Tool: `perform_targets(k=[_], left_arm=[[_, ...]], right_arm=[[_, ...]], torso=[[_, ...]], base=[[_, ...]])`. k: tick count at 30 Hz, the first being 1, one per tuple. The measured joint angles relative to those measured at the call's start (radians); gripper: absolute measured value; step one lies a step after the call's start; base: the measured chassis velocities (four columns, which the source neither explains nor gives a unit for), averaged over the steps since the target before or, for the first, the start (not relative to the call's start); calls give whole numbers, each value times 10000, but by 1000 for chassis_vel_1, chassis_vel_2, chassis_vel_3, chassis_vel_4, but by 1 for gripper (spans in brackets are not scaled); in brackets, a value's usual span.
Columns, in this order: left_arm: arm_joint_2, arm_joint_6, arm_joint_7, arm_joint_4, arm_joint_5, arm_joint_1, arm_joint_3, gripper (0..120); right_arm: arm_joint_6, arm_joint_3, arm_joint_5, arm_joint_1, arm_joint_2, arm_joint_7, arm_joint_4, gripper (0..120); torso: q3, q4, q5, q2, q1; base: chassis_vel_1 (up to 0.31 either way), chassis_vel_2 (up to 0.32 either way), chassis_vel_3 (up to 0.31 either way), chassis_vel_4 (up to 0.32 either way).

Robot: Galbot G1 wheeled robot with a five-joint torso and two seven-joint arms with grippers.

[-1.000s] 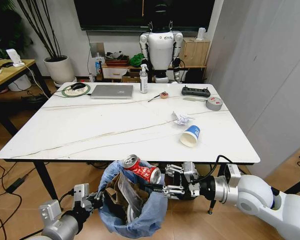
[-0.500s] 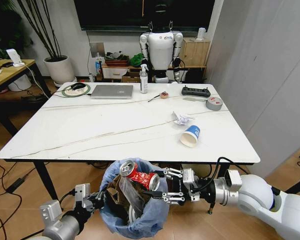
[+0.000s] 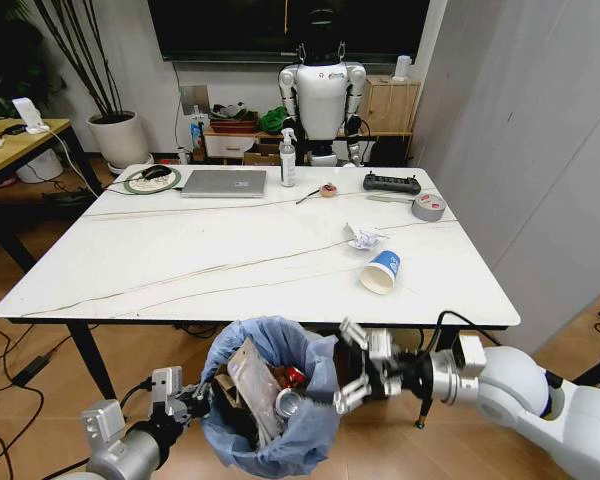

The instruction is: Pick up the trash bin and place the trash from the table into it.

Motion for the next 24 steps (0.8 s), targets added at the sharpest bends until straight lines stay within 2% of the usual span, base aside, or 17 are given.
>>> perform_targets(k=[5, 10, 17, 24], left_arm=[[-59, -8, -36, -6, 112, 114, -158, 0], [-89, -27, -124, -82, 124, 183, -360, 0], [-128, -38, -170, -120, 123, 227, -436, 0], [-147, -48, -178, -123, 118, 172, -441, 0]], right_arm=[[-267, 379, 277, 157, 551, 1728, -605, 100], [-1706, 530, -79, 212, 1150, 3845, -1121, 100], [-2484, 511, -1098, 234, 1602, 4743, -2002, 100], [-2755, 561, -1477, 163, 1627, 5031, -2348, 100]], torso=[[0, 0, -1, 0, 1], [0, 0, -1, 0, 1], [0, 0, 1, 0, 1], [0, 0, -1, 0, 1]], base=[[0, 0, 0, 0], [0, 0, 0, 0], [0, 0, 0, 0], [0, 0, 0, 0]])
